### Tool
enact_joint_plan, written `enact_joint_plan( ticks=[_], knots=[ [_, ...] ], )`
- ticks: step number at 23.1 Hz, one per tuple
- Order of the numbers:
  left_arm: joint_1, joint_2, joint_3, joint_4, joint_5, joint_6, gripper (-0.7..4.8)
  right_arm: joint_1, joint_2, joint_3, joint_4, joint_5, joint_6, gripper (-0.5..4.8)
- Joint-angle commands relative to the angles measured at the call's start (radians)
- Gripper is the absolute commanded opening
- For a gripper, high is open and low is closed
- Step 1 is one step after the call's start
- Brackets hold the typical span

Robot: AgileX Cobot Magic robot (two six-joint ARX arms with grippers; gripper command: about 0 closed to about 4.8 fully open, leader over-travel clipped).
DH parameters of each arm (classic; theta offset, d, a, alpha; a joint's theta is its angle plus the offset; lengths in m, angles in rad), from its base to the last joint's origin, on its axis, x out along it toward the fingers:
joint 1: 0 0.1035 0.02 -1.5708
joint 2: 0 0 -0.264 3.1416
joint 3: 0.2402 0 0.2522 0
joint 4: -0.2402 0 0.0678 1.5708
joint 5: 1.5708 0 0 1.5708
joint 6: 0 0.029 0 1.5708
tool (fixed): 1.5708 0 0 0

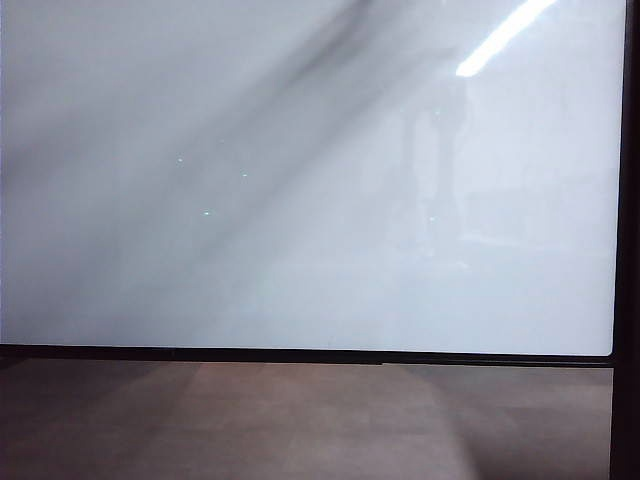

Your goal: Reach to the right to find the marker pen, pick it up, and write the number 9 on the whiteboard.

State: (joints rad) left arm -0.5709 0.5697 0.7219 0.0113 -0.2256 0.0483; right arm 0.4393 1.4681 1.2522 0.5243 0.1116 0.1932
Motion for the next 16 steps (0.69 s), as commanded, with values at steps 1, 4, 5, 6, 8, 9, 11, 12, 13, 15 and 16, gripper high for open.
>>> enact_joint_plan(
  ticks=[1, 4, 5, 6, 8, 9, 11, 12, 13, 15, 16],
  knots=[
    [0.000, 0.000, 0.005, 0.014, -0.002, -0.003, -0.05, 0.000, -0.002, 0.006, 0.029, -0.001, -0.003, -0.06],
    [0.000, 0.000, 0.005, 0.014, -0.002, -0.003, -0.05, 0.000, 0.000, 0.006, 0.030, -0.001, -0.003, -0.06],
    [0.000, 0.000, 0.005, 0.014, -0.002, -0.003, -0.05, 0.000, 0.001, 0.006, 0.029, -0.001, -0.003, -0.06],
    [0.000, 0.000, 0.005, 0.014, -0.002, -0.003, -0.05, 0.000, 0.002, 0.006, 0.029, -0.001, -0.003, -0.06],
    [0.000, 0.000, 0.005, 0.016, -0.002, -0.003, -0.05, 0.000, 0.003, 0.006, 0.026, -0.001, -0.003, -0.06],
    [0.000, 0.000, 0.005, 0.019, -0.002, -0.003, -0.05, 0.000, 0.004, 0.006, 0.025, -0.001, -0.003, -0.06],
    [0.000, 0.000, 0.005, 0.029, -0.002, -0.003, -0.05, 0.000, 0.004, 0.006, 0.015, -0.001, -0.003, -0.06],
    [0.000, 0.000, 0.005, 0.033, -0.002, -0.003, -0.05, 0.000, 0.004, 0.006, 0.008, -0.001, -0.003, -0.06],
    [0.000, 0.000, 0.005, 0.034, -0.002, -0.003, -0.05, 0.000, 0.004, 0.006, 0.000, 0.000, -0.003, -0.06],
    [0.000, 0.000, 0.005, 0.032, -0.002, -0.003, -0.05, 0.000, 0.004, 0.006, -0.019, 0.000, -0.003, -0.06],
    [0.000, 0.000, 0.005, 0.033, -0.002, -0.003, -0.05, 0.000, 0.004, 0.006, -0.024, 0.001, -0.003, -0.06]
  ],
)
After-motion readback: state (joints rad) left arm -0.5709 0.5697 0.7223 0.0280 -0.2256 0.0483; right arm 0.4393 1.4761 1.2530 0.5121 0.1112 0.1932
